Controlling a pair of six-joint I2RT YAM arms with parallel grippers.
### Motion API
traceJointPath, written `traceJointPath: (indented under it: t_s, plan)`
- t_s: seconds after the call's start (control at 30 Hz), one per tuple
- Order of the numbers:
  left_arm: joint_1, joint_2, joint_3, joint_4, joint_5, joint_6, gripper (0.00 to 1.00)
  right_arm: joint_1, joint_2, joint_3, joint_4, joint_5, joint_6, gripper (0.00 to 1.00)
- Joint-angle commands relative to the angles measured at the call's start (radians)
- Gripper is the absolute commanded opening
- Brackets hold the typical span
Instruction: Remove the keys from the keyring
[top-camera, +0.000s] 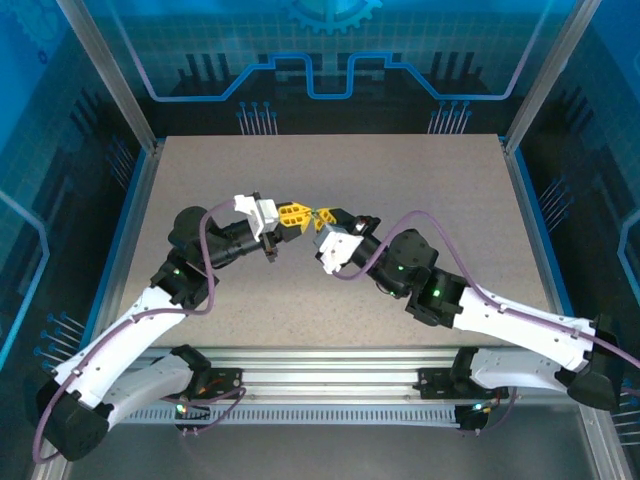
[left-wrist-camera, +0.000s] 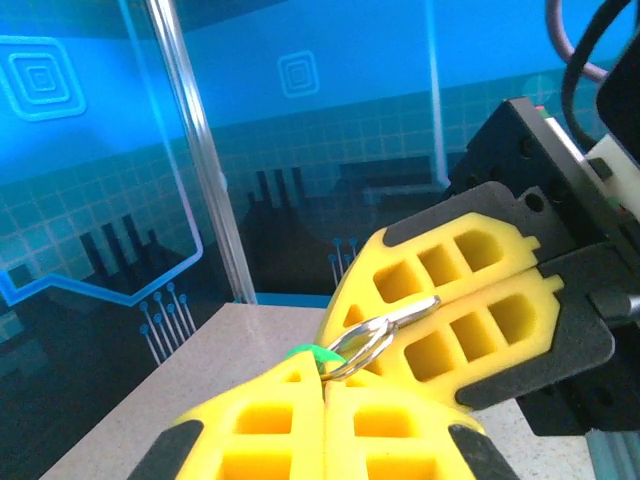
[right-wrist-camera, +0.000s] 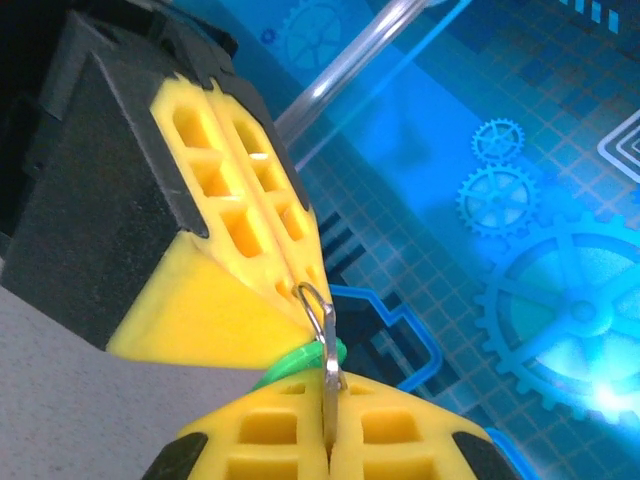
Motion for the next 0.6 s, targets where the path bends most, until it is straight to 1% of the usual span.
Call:
traceJointPath:
  t_s: [0.0,0.03,0.1,0.23,0.27,0.4,0.5,0.57]
  plan:
    - [-0.096,-0.006,0.054,-0.063,0.132,0.047,0.0,0.049,0.109,0.036,0.003,0.032,-0.115,0.0]
    - [-0.101,-0.007,0.052,-0.063,0.131,0.048,0.0,0.055,0.122,0.043,0.01,0.048,-0.126,0.0]
    - [-0.114,-0.009,0.05,-0.07,0.119,0.06,0.0,0.063,0.162,0.083,0.006,0.12,-0.118,0.0]
    - [-0.127,-0.016,0.048,-0.104,0.108,0.083,0.0,0.06,0.163,0.076,0.055,0.162,-0.093,0.0]
    - [-0.127,-0.022,0.044,-0.111,0.112,0.08,0.0,0.05,0.145,0.082,0.016,0.134,-0.052,0.0]
    - [-0.127,-0.046,0.028,-0.135,0.112,0.084,0.0,-0.026,0.049,0.12,-0.231,-0.097,0.178,0.0]
    - [-0.127,-0.057,0.014,-0.13,0.114,0.074,0.0,-0.063,0.041,0.164,-0.328,-0.182,0.284,0.0]
    - [-0.126,-0.056,0.012,-0.133,0.114,0.071,0.0,-0.08,0.037,0.175,-0.347,-0.208,0.342,0.0]
